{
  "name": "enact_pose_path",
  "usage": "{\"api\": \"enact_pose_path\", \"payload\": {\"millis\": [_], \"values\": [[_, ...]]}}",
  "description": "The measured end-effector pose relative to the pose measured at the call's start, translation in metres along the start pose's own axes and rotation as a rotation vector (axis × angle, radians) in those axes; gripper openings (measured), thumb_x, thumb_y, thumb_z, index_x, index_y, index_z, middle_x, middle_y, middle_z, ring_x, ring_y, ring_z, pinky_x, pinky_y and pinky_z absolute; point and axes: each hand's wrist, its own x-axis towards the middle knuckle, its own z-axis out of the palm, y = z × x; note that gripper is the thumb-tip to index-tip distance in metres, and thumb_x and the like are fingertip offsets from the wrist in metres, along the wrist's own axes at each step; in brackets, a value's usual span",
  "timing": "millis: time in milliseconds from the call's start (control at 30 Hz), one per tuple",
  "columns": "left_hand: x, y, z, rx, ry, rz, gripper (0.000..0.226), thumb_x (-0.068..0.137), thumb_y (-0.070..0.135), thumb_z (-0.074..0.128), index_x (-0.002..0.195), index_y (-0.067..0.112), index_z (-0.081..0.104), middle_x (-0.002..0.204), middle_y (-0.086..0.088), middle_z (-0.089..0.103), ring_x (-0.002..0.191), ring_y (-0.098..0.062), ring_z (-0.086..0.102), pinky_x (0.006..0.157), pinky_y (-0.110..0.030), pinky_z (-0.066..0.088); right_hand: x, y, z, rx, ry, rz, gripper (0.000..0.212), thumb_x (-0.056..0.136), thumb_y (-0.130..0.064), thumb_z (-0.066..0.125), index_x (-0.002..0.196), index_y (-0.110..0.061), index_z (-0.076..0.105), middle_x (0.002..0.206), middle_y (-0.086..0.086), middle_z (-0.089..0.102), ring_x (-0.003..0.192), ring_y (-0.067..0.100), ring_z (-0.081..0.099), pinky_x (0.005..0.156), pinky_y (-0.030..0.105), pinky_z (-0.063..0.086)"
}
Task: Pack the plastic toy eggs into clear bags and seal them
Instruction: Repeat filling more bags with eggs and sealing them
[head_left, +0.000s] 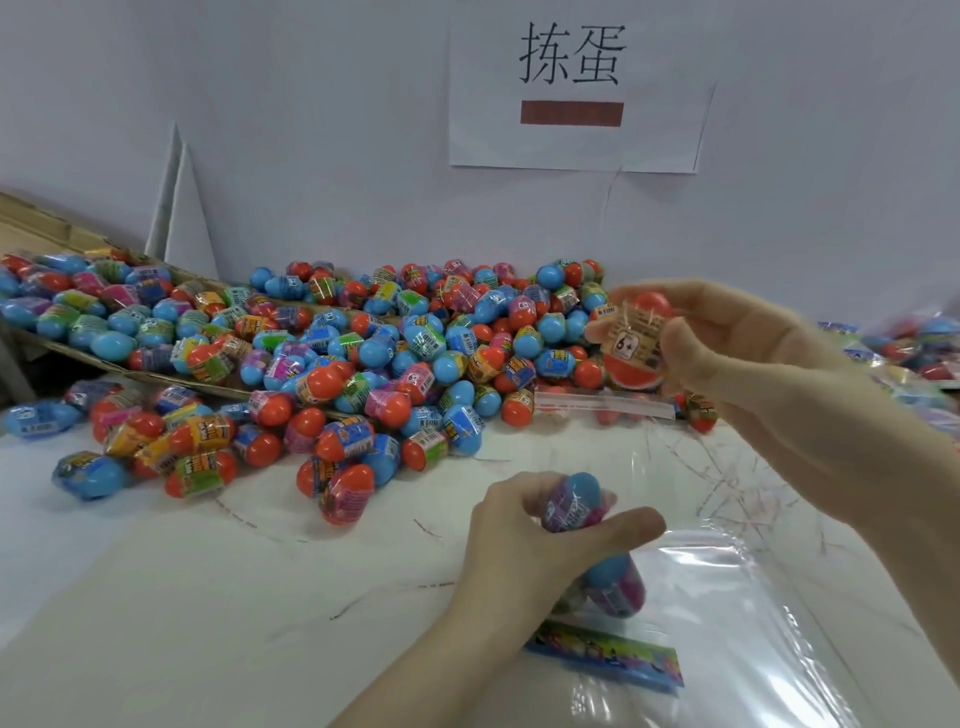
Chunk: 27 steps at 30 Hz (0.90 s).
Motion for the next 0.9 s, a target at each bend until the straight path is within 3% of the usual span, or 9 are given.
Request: {"api": "enact_pose_path", "payload": {"millis": [67,200,333,467,533,633,767,833,900], "values": [[-0.001,0.0,0.001,-0.009,-0.008,0.016,0.062,0.022,0.059,0.072,0.071,0.022,0.07,0.064,0.01,0.069,0.058,0.001,0.064,0.046,-0.01,0.046,-0.002,0.003,0.003,-0.213,0.052,-0.042,0.036,0.057,-0.047,0.06,0.088,-0.028,0.065,0.085,-0.015,0.071,0.081,-0.003,0.065,0.066,0.009,0.048],[-0.004,0.002,0.004,0.001,-0.018,0.05,0.049,0.021,0.059,0.073,0.063,0.035,0.07,0.071,0.011,0.07,0.063,0.001,0.065,0.047,-0.011,0.047,-0.005,0.01,0.006,-0.606,0.1,-0.109,0.037,0.053,-0.056,0.059,0.085,-0.038,0.059,0.095,-0.025,0.063,0.097,-0.009,0.054,0.081,0.007,0.038],[-0.004,0.0,0.004,0.011,-0.008,0.084,0.058,0.019,0.059,0.073,0.07,0.032,0.07,0.071,0.007,0.07,0.063,-0.002,0.066,0.05,-0.013,0.049,-0.008,0.008,0.001,-0.787,0.02,-0.056,0.042,0.052,-0.061,0.053,0.089,-0.046,0.061,0.096,-0.026,0.059,0.106,0.008,0.046,0.099,0.039,0.034],[-0.004,0.0,0.004,0.047,-0.026,0.089,0.059,0.019,0.058,0.073,0.071,0.031,0.069,0.072,0.008,0.07,0.065,-0.003,0.065,0.052,-0.016,0.052,-0.008,0.0,-0.002,-0.927,-0.1,-0.056,0.025,0.06,-0.052,0.058,0.085,-0.055,0.054,0.091,-0.032,0.055,0.096,0.004,0.038,0.096,0.048,0.032],[-0.004,0.001,0.004,0.081,-0.04,0.092,0.06,0.019,0.058,0.073,0.072,0.03,0.068,0.075,0.005,0.07,0.062,-0.003,0.063,0.054,-0.018,0.055,-0.007,-0.004,0.0,-0.901,-0.063,-0.127,0.028,0.058,-0.051,0.057,0.085,-0.056,0.053,0.087,-0.035,0.055,0.091,0.002,0.039,0.095,0.046,0.034],[-0.006,0.003,0.004,0.099,-0.045,0.084,0.051,0.018,0.058,0.072,0.062,0.033,0.07,0.067,0.004,0.068,0.058,-0.001,0.061,0.054,-0.02,0.054,-0.006,-0.008,0.003,-0.792,0.01,-0.164,0.028,0.054,-0.055,0.053,0.082,-0.058,0.052,0.078,-0.043,0.051,0.091,-0.006,0.044,0.09,0.03,0.034],[-0.008,0.006,0.003,0.115,-0.059,0.087,0.038,0.02,0.057,0.071,0.057,0.052,0.064,0.061,0.022,0.065,0.058,0.009,0.06,0.048,-0.009,0.048,-0.004,-0.006,0.004,-1.171,-0.119,-0.203,0.032,0.072,-0.035,0.065,0.102,-0.045,0.06,0.083,-0.028,0.053,0.085,0.007,0.033,0.073,0.027,0.015],[-0.008,0.007,0.003,0.106,-0.063,0.103,0.042,0.02,0.057,0.071,0.061,0.048,0.066,0.06,0.019,0.066,0.057,0.006,0.06,0.05,-0.011,0.05,-0.003,-0.007,-0.001,-1.243,-0.161,-0.18,0.033,0.076,-0.03,0.066,0.105,-0.043,0.062,0.086,-0.023,0.058,0.086,0.005,0.028,0.07,0.026,0.013],[-0.008,0.007,0.003,0.088,-0.06,0.11,0.048,0.021,0.055,0.073,0.066,0.04,0.069,0.062,0.011,0.067,0.057,0.0,0.061,0.052,-0.017,0.053,-0.002,-0.011,-0.007,-1.245,-0.199,-0.151,0.032,0.076,-0.028,0.067,0.103,-0.045,0.061,0.085,-0.028,0.055,0.087,0.003,0.028,0.071,0.025,0.013]]}}
